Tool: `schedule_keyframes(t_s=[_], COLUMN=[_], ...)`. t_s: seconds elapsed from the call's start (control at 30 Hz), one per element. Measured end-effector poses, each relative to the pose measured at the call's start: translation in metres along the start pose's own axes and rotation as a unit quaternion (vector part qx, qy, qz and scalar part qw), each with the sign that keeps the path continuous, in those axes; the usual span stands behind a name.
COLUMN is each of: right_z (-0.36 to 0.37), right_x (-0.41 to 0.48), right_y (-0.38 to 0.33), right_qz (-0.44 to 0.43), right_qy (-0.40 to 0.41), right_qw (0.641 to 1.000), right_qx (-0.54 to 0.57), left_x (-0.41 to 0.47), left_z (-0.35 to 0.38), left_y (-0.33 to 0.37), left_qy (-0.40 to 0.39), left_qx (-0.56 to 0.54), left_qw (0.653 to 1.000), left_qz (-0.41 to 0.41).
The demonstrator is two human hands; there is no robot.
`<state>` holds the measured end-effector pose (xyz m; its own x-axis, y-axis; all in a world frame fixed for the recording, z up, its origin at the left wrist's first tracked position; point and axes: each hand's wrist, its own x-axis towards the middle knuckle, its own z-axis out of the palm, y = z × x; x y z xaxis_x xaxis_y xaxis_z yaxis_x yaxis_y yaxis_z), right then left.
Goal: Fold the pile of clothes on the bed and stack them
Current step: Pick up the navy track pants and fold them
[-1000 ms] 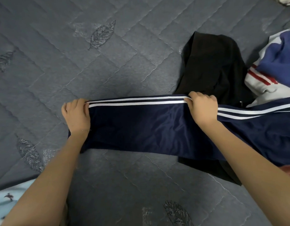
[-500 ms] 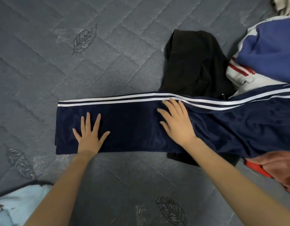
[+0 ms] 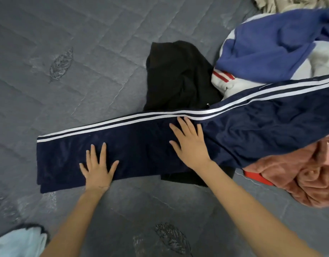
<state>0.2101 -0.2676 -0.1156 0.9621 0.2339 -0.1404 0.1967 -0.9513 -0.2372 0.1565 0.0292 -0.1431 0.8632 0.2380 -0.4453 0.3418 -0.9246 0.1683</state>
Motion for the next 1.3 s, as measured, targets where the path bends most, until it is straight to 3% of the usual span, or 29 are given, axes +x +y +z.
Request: schedule_keyframes(t_s=[0.23, 0.33, 0.43, 0.53, 0.7, 0.8, 0.87, 0.93, 1.1, 1.3], right_z=[-0.067, -0.084, -0.099, -0.114, -0.133, -0.143, -0.145, -0.148, -0.16, -0.162], right_x=[-0.006, -0.017, -0.027, -0.037, -0.05, -0.06, -0.069, -0.075, -0.077, -0.076], right_y=[0.087, 0.132, 0.182, 0.222, 0.257, 0.279, 0.29, 0.295, 0.307, 0.3], right_qz=[0.0, 0.086, 0.174, 0.201, 0.255, 0.34, 0.373, 0.388, 0.396, 0.428], right_qy=[0.112, 0.125, 0.112, 0.089, 0.15, 0.193, 0.205, 0.191, 0.224, 0.099], right_qw=[0.992, 0.988, 0.978, 0.976, 0.955, 0.912, 0.883, 0.871, 0.845, 0.84], right_qx=[0.056, 0.033, 0.018, 0.007, 0.031, 0.126, 0.2, 0.236, 0.283, 0.318], left_x=[-0.012, -0.015, -0.017, -0.01, 0.001, -0.016, -0.034, -0.05, -0.041, -0.032], left_z=[0.014, 0.014, 0.013, 0.011, -0.001, -0.001, 0.005, 0.017, 0.033, 0.026], left_y=[0.189, 0.248, 0.286, 0.306, 0.319, 0.328, 0.332, 0.336, 0.356, 0.368], left_qy=[0.029, 0.006, -0.022, -0.081, -0.139, -0.05, 0.024, 0.046, -0.066, -0.111], left_qx=[-0.014, 0.007, 0.015, 0.024, 0.064, -0.009, -0.059, -0.035, 0.166, 0.175], left_qw=[0.966, 0.943, 0.947, 0.962, 0.968, 0.968, 0.94, 0.911, 0.912, 0.909], left_qz=[0.255, 0.332, 0.321, 0.261, 0.2, 0.247, 0.334, 0.408, 0.37, 0.361])
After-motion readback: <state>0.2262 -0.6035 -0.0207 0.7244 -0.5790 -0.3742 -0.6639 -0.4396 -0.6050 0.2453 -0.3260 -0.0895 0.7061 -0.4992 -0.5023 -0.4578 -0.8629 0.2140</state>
